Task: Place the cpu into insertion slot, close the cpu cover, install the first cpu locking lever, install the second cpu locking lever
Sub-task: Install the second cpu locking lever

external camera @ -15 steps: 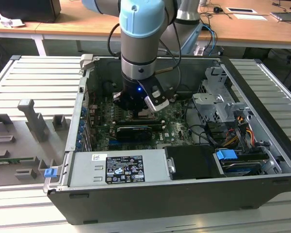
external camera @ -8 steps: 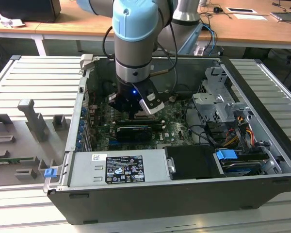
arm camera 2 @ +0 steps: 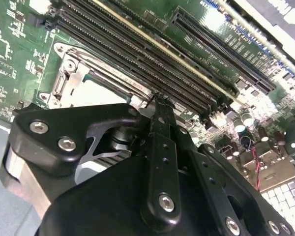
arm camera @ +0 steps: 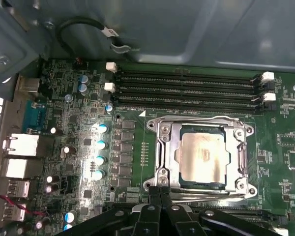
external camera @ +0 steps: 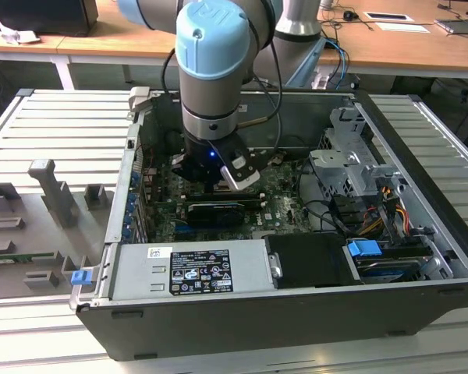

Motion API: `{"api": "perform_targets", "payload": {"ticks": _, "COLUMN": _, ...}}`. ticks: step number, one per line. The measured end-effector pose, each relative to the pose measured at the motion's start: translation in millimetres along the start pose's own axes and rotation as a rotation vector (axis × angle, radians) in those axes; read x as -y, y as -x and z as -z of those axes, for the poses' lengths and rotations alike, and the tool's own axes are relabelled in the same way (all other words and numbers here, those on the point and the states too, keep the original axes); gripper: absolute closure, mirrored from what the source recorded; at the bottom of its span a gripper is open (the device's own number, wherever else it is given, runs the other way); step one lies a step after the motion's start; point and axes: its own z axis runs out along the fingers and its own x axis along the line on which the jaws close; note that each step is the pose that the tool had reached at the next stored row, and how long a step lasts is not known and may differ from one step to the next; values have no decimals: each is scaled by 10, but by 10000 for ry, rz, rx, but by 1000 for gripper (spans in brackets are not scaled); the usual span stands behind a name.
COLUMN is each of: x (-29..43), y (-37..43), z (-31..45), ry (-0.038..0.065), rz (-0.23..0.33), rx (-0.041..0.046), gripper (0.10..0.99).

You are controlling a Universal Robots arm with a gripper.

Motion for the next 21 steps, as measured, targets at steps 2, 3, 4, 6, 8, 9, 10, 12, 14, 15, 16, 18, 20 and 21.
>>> {"api": "perform_targets", "payload": {"ticks": 2, "x": 13, "y": -13, "z": -16, "ry": 59, "rz": 4, "rx": 11, "gripper": 980}}
{"api": "perform_targets", "payload": {"ticks": 3, "x": 16, "y": -19, "z": -24, "ry": 81, "rz": 3, "rx": 17, "gripper": 980}}
{"api": "perform_targets", "payload": {"ticks": 4, "x": 19, "y": -30, "z": -30, "ry": 109, "rz": 3, "rx": 23, "gripper": 980}}
{"api": "perform_targets", "payload": {"ticks": 6, "x": 22, "y": -35, "z": -51, "ry": 191, "rz": 6, "rx": 38, "gripper": 980}}
{"api": "perform_targets", "payload": {"ticks": 8, "x": 29, "y": -38, "z": -82, "ry": 328, "rz": 4, "rx": 51, "gripper": 980}}
{"api": "perform_targets", "payload": {"ticks": 9, "x": 34, "y": -48, "z": -104, "ry": 348, "rz": 5, "rx": 52, "gripper": 980}}
{"api": "perform_targets", "payload": {"ticks": 10, "x": 36, "y": -72, "z": -106, "ry": 372, "rz": 4, "rx": 54, "gripper": 980}}
{"api": "perform_targets", "payload": {"ticks": 12, "x": 30, "y": -89, "z": -94, "ry": 386, "rz": 5, "rx": 61, "gripper": 980}}
{"api": "perform_targets", "payload": {"ticks": 14, "x": 21, "y": -91, "z": -53, "ry": 388, "rz": 7, "rx": 61, "gripper": 980}}
{"api": "perform_targets", "payload": {"ticks": 15, "x": 13, "y": -91, "z": -16, "ry": 384, "rz": 7, "rx": 59, "gripper": 980}}
{"api": "perform_targets", "payload": {"ticks": 16, "x": 4, "y": -90, "z": 23, "ry": 384, "rz": 7, "rx": 60, "gripper": 980}}
{"api": "perform_targets", "payload": {"ticks": 18, "x": -11, "y": -89, "z": 90, "ry": 383, "rz": 5, "rx": 60, "gripper": 980}}
{"api": "perform_targets", "payload": {"ticks": 20, "x": -18, "y": -89, "z": 125, "ry": 383, "rz": 5, "rx": 60, "gripper": 980}}
{"api": "perform_targets", "payload": {"ticks": 21, "x": -23, "y": -88, "z": 146, "ry": 383, "rz": 5, "rx": 60, "gripper": 980}}
